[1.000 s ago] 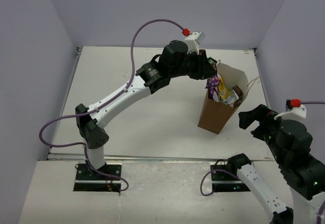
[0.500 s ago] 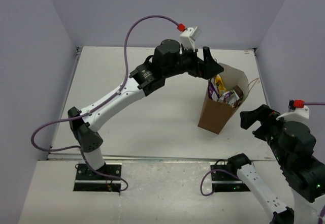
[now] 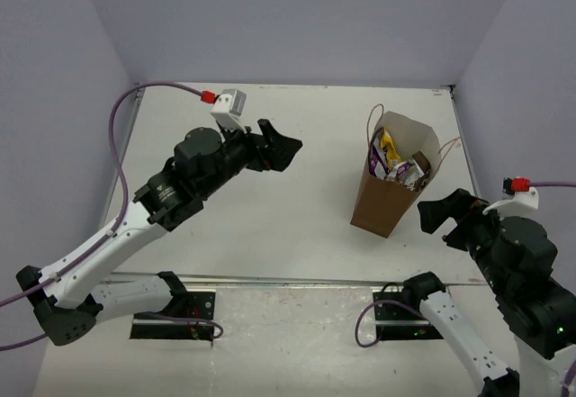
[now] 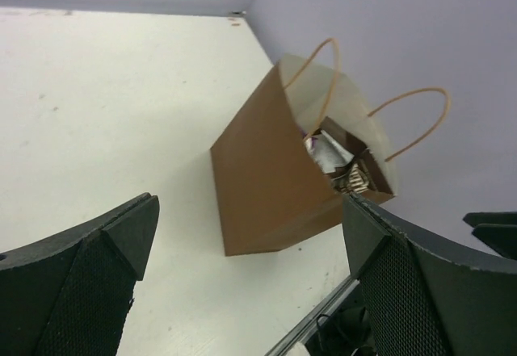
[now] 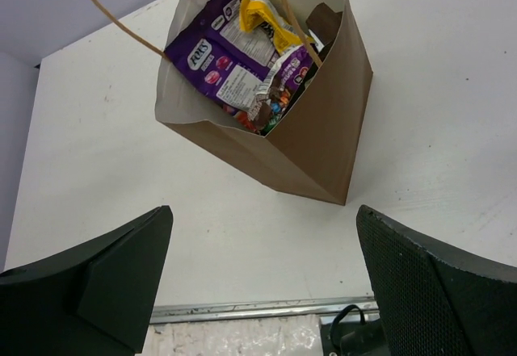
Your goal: Place the snacks into the paper bag
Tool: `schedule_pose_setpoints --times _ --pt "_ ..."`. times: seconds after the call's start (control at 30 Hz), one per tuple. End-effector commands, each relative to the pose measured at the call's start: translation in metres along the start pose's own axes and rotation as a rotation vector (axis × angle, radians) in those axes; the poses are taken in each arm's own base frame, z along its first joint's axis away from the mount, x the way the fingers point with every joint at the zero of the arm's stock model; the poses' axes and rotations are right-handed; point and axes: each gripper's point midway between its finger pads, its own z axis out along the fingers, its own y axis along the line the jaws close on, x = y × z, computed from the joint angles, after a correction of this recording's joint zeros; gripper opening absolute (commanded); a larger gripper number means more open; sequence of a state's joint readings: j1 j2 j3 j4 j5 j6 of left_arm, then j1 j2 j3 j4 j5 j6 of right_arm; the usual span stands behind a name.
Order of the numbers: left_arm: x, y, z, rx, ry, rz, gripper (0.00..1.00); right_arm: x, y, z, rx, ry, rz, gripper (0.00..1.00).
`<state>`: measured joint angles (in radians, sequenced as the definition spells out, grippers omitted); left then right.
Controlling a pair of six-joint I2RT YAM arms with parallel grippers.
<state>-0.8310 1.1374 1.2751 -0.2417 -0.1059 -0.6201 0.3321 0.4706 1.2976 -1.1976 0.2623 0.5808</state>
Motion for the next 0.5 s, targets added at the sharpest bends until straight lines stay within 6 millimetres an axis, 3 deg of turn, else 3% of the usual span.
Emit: schedule_pose_setpoints --times 0.0,0.07,0.13,0.2,0.3,0.47 --pt "0.013 0.048 -0.024 -0.181 -0.043 -0.035 1.0 0.001 0.012 0.003 -0.068 0.008 -0.025 0.99" --pt "0.02 0.066 -0.046 -0.251 -0.042 -0.059 1.0 0.006 0.015 0.001 -0.094 0.018 -0.019 0.99" --pt "0.036 0.096 -0.063 -0.385 -0.031 -0.096 1.0 0.009 0.015 0.001 -0.098 0.025 -0.006 0.99" --pt "0.04 0.111 -0.082 -0.442 -0.06 -0.133 1.0 0.012 0.015 0.001 -0.108 0.031 -0.004 0.99" --pt "0.045 0.12 -0.102 -0.457 -0.082 -0.163 1.0 0.013 0.016 0.001 -0.113 0.036 -0.005 0.99" --pt "0.074 0.14 -0.119 -0.494 -0.067 -0.217 1.0 0.018 0.02 0.001 -0.143 0.054 -0.002 0.99"
